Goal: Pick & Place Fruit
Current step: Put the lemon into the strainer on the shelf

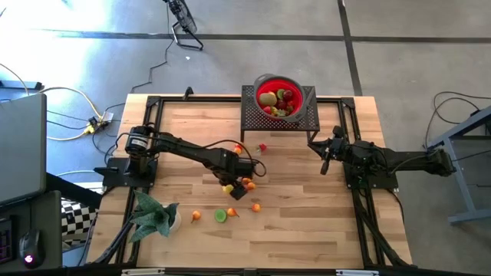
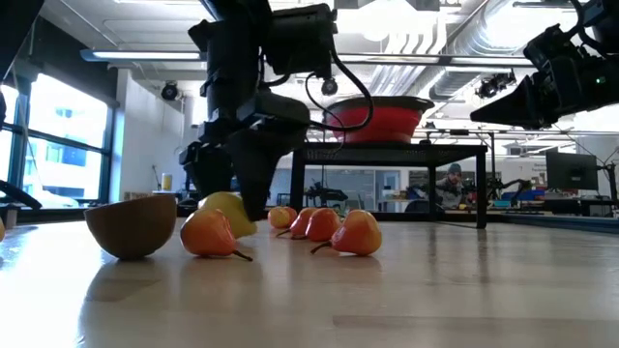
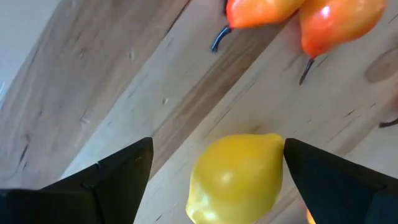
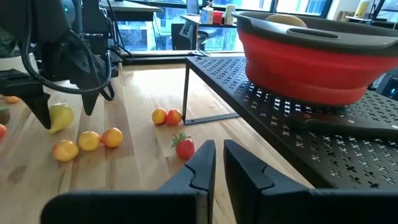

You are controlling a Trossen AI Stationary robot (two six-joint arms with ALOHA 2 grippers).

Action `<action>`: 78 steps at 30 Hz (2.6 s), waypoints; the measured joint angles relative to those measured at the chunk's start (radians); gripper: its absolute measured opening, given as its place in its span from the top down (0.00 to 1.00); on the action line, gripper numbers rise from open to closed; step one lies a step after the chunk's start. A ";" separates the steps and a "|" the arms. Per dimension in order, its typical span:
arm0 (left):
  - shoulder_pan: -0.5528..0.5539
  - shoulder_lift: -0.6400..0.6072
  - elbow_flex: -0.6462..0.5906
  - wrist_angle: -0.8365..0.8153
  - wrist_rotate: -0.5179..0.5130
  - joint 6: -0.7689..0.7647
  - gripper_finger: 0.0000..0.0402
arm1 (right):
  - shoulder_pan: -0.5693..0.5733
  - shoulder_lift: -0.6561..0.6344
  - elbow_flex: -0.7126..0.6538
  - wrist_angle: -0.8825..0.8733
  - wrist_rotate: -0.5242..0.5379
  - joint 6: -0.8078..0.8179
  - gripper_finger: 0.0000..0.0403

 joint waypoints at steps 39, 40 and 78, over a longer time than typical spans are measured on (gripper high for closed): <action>0.105 -0.001 0.001 -0.015 0.240 -0.002 0.12 | 0.000 0.000 0.000 0.000 0.000 0.000 0.93; 0.105 -0.001 0.001 -0.015 0.250 -0.016 0.12 | 0.000 0.000 0.000 0.000 0.000 0.000 0.93; 0.011 -0.002 0.001 0.021 0.011 -0.502 0.12 | 0.000 0.000 0.000 -0.001 -0.001 0.000 0.93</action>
